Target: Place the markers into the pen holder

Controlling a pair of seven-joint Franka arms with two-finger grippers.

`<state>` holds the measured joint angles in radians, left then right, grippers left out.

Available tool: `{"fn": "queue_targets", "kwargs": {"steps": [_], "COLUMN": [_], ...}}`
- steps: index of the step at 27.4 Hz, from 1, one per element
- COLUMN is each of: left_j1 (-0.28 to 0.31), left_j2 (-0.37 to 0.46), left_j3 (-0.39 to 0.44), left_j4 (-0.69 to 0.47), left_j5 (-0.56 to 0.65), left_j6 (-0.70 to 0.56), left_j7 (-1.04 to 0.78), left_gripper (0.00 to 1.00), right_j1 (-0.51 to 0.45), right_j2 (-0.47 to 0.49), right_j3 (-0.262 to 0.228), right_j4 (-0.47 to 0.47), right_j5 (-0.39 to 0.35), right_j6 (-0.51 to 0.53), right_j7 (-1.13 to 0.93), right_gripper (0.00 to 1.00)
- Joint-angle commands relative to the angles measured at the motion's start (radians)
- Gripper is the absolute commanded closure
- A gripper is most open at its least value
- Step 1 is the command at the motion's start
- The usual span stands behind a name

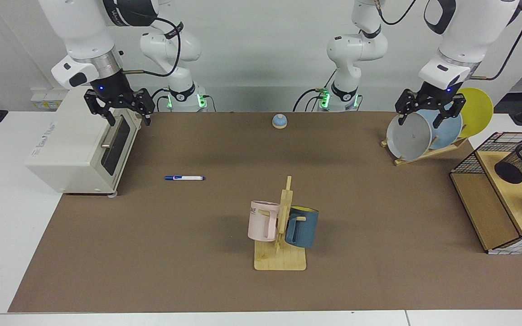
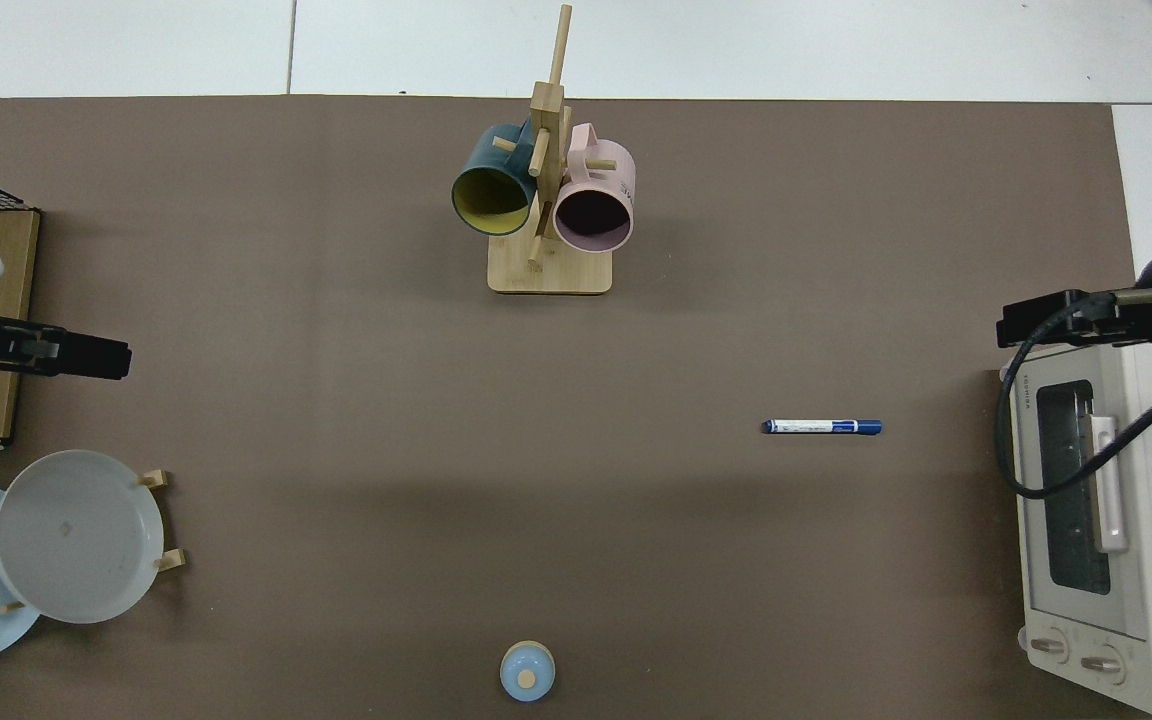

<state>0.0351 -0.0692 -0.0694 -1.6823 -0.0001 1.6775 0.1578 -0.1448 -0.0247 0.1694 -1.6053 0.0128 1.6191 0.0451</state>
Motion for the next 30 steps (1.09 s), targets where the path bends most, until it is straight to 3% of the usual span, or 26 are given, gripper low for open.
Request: {"fn": "queue_targets", "kwargs": {"steps": [1,24,30], "left_j1": [0.008,0.008,0.008], "left_j2": [-0.011,-0.012,-0.012], "left_j3": [-0.006,-0.006,-0.006], "left_j4": [0.001,0.001,0.001], "left_j5": [0.014,0.014,0.014], "left_j6": [-0.013,-0.013,-0.013], "left_j7": [0.002,0.002,0.002], "left_gripper": [0.0,0.0,0.0], "right_j1": [-0.006,0.004,0.016], "right_j2": [-0.026,-0.021,-0.02], "right_j3": [0.002,0.004,0.002], "right_j4": [-0.041,-0.097,-0.136], "right_j5": [0.015,0.012,0.012], "right_j6": [0.033,0.07,0.122], "right_j7": [-0.008,-0.134,-0.101], "right_gripper": [0.0,0.0,0.0]}}
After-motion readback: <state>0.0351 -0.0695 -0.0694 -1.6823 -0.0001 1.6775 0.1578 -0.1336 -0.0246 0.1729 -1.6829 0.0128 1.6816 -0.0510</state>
